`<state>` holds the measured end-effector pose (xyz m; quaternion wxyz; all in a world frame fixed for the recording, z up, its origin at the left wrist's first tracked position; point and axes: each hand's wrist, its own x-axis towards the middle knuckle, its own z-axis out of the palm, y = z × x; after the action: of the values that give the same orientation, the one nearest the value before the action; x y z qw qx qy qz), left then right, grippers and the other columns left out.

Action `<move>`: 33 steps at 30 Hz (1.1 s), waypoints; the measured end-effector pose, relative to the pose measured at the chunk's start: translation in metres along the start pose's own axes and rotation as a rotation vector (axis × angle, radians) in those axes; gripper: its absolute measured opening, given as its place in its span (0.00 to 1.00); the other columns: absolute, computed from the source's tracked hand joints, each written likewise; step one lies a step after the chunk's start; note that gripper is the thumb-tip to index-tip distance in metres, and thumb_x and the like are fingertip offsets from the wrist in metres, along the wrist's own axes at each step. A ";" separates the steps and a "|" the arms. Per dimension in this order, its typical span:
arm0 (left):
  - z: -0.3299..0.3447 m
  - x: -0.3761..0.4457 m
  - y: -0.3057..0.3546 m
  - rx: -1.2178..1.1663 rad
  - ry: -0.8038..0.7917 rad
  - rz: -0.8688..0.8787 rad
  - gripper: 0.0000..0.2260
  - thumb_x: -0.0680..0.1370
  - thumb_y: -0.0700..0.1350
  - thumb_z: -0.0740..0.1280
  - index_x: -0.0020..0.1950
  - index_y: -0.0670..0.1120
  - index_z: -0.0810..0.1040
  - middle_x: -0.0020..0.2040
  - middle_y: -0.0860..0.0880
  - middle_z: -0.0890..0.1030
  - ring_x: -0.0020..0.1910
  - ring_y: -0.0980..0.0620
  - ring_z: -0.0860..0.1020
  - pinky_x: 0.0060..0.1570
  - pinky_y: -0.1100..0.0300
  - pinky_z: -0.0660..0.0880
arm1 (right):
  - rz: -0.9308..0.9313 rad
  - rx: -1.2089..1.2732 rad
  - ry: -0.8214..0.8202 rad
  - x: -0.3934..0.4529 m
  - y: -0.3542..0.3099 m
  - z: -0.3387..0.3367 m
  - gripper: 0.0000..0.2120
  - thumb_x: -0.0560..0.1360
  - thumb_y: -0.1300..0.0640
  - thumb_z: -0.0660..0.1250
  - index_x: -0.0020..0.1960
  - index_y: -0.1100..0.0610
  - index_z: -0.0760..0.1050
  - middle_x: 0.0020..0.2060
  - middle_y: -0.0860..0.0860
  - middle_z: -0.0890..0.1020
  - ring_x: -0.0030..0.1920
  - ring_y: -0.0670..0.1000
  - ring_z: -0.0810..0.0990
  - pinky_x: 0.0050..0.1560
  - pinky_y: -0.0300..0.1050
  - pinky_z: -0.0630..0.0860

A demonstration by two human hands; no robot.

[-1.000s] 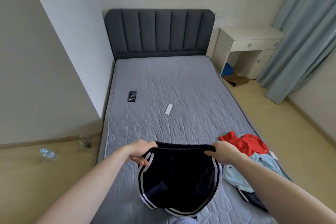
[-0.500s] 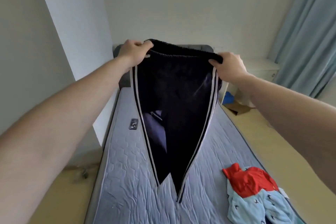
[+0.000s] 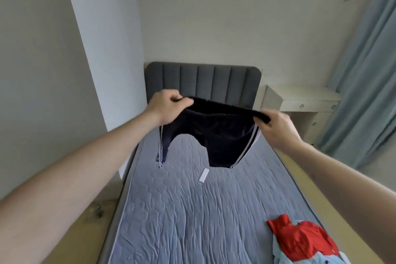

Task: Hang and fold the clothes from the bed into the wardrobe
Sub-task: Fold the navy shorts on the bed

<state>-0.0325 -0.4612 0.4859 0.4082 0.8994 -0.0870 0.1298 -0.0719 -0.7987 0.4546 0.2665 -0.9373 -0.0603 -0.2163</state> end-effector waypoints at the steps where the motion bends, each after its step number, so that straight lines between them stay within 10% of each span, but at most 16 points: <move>1: 0.017 -0.012 -0.020 0.014 -0.050 -0.028 0.21 0.73 0.63 0.71 0.37 0.44 0.79 0.35 0.52 0.82 0.39 0.54 0.80 0.44 0.54 0.74 | 0.005 -0.030 -0.061 -0.013 0.014 0.019 0.09 0.82 0.52 0.66 0.58 0.51 0.83 0.48 0.50 0.83 0.48 0.54 0.80 0.51 0.51 0.77; 17: 0.321 -0.338 -0.347 0.262 -0.709 -0.629 0.14 0.73 0.61 0.64 0.41 0.51 0.68 0.44 0.54 0.73 0.40 0.54 0.73 0.40 0.57 0.69 | 0.227 -0.063 -1.095 -0.341 0.226 0.335 0.11 0.83 0.46 0.62 0.61 0.39 0.80 0.52 0.43 0.78 0.51 0.46 0.77 0.49 0.37 0.73; 33: 0.457 -0.542 -0.467 0.356 -1.048 -0.779 0.16 0.76 0.56 0.69 0.58 0.50 0.71 0.71 0.55 0.62 0.61 0.51 0.72 0.51 0.60 0.68 | 0.428 -0.142 -1.518 -0.572 0.304 0.461 0.27 0.81 0.46 0.64 0.79 0.45 0.66 0.76 0.46 0.69 0.78 0.51 0.62 0.75 0.43 0.64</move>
<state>-0.3510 -0.4752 -0.3008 0.1747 0.8627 0.0795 -0.4678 -0.3446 -0.8140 -0.2920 0.1277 -0.8346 -0.0303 0.5350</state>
